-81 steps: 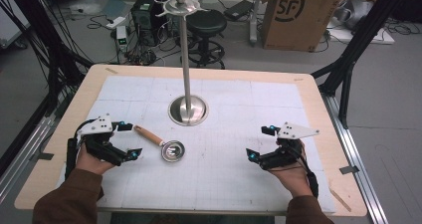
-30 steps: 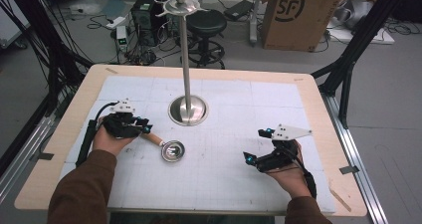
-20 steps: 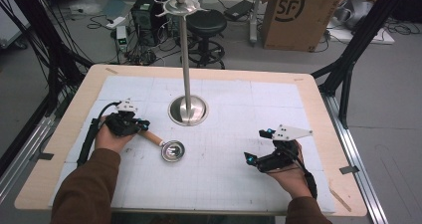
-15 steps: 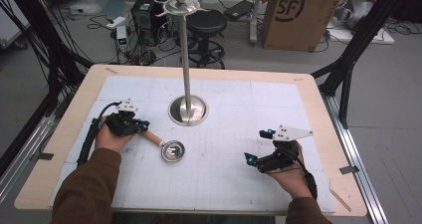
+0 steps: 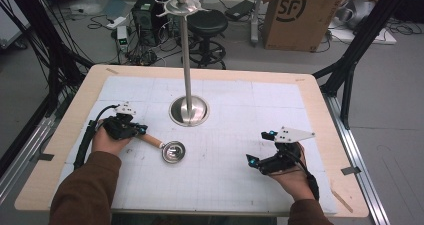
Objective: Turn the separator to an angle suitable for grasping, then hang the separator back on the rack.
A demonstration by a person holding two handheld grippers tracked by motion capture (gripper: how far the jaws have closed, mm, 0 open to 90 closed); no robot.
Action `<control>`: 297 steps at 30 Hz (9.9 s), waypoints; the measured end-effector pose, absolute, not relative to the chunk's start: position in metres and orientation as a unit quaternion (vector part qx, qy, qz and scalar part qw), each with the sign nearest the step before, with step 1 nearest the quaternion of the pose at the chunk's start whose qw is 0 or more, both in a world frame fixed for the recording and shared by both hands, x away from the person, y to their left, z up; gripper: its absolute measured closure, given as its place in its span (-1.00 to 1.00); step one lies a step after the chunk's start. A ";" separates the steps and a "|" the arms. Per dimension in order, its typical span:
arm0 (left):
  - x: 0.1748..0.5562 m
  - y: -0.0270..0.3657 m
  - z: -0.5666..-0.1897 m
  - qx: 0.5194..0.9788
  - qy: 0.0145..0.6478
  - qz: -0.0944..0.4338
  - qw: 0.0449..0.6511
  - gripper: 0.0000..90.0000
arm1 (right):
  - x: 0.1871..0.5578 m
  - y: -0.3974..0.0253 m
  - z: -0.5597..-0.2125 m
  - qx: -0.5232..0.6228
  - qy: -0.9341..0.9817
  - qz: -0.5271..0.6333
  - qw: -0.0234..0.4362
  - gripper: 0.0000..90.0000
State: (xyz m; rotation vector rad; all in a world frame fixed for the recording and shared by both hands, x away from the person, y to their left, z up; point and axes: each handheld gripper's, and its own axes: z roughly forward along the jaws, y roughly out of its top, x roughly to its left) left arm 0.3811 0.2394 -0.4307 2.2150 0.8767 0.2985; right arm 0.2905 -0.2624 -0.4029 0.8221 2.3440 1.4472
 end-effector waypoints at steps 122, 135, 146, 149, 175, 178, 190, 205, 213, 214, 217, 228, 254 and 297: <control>0.336 0.140 -0.418 0.963 0.122 0.060 0.231 0.52 | 0.293 -0.260 -0.406 0.282 0.815 0.490 0.126 -0.99; 0.339 0.081 -0.415 0.968 0.083 0.055 0.231 0.52 | 0.293 -0.260 -0.406 0.281 0.814 0.492 0.125 -0.99; 0.342 0.038 -0.416 0.969 0.058 0.047 0.235 0.52 | 0.293 -0.264 -0.404 0.283 0.809 0.499 0.125 -0.99; 0.345 0.029 -0.416 0.969 0.053 0.045 0.238 0.52 | 0.293 -0.264 -0.404 0.282 0.809 0.500 0.126 -0.99; 0.340 0.019 -0.409 0.962 0.057 0.053 0.261 -0.01 | 0.292 -0.266 -0.404 0.286 0.808 0.500 0.126 -0.99; 0.338 0.033 -0.403 0.956 0.069 0.050 0.281 -0.12 | 0.291 -0.266 -0.404 0.285 0.808 0.500 0.127 -0.99; 0.329 0.094 -0.392 0.933 0.109 0.055 0.339 -0.25 | 0.290 -0.264 -0.404 0.283 0.809 0.499 0.128 -0.99; 0.319 0.152 -0.382 0.901 0.153 0.076 0.398 -0.34 | 0.291 -0.263 -0.405 0.279 0.812 0.496 0.124 -0.99; 0.314 0.165 -0.379 0.890 0.154 0.084 0.420 -0.41 | 0.292 -0.264 -0.406 0.281 0.812 0.497 0.123 -0.99; 0.313 0.169 -0.378 0.887 0.157 0.087 0.426 -0.43 | 0.292 -0.264 -0.405 0.281 0.811 0.497 0.123 -0.99; 0.311 0.176 -0.375 0.881 0.158 0.093 0.437 -0.46 | 0.291 -0.264 -0.405 0.283 0.810 0.498 0.125 -0.99; 0.312 0.203 -0.375 0.861 0.183 0.105 0.463 -0.67 | 0.293 -0.262 -0.407 0.285 0.812 0.495 0.122 -0.99; 0.317 0.210 -0.374 0.846 0.202 0.132 0.475 -0.96 | 0.291 -0.255 -0.410 0.277 0.821 0.485 0.116 -0.99; 0.315 0.220 -0.371 0.829 0.200 0.131 0.506 -0.96 | 0.334 -0.162 -0.377 0.186 0.924 0.322 0.088 -0.69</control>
